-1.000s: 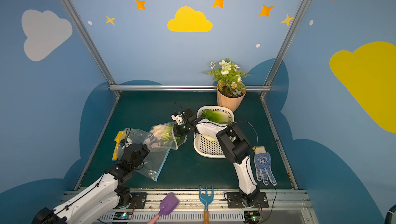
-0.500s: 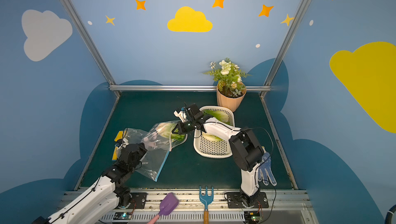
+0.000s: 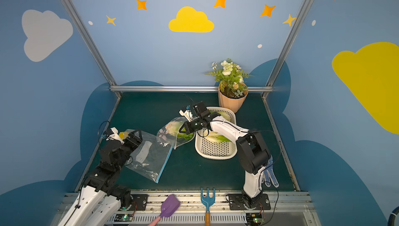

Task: Open the zip-top bag and take out the chinese cabbages
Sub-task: Pick up the Chinese cabbage from the zipper food storage bag.

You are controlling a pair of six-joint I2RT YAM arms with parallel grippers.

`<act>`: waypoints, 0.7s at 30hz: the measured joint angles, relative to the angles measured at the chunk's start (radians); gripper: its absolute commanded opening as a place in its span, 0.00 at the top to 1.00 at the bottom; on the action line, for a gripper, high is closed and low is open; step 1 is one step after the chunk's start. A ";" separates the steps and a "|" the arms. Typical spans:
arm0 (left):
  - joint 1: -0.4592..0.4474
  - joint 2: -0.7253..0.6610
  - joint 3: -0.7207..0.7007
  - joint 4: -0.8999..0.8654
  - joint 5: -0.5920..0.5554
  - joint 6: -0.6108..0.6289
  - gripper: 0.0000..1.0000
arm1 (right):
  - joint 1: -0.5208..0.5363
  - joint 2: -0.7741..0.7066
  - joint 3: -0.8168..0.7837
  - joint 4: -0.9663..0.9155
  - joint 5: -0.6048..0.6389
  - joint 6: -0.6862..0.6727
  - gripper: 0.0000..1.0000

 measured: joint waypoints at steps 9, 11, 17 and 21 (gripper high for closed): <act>0.325 0.394 0.245 -0.011 0.636 0.067 0.13 | -0.002 -0.126 0.025 -0.093 -0.058 -0.217 1.00; 0.367 0.442 0.216 0.040 0.763 0.052 0.12 | -0.004 -0.147 0.025 -0.102 -0.082 -0.257 1.00; 0.406 0.530 0.116 0.265 1.011 -0.058 0.09 | -0.004 -0.189 0.021 -0.100 -0.168 -0.311 1.00; 0.407 0.562 0.066 0.426 1.104 -0.158 0.06 | -0.004 -0.212 0.019 -0.100 -0.197 -0.335 1.00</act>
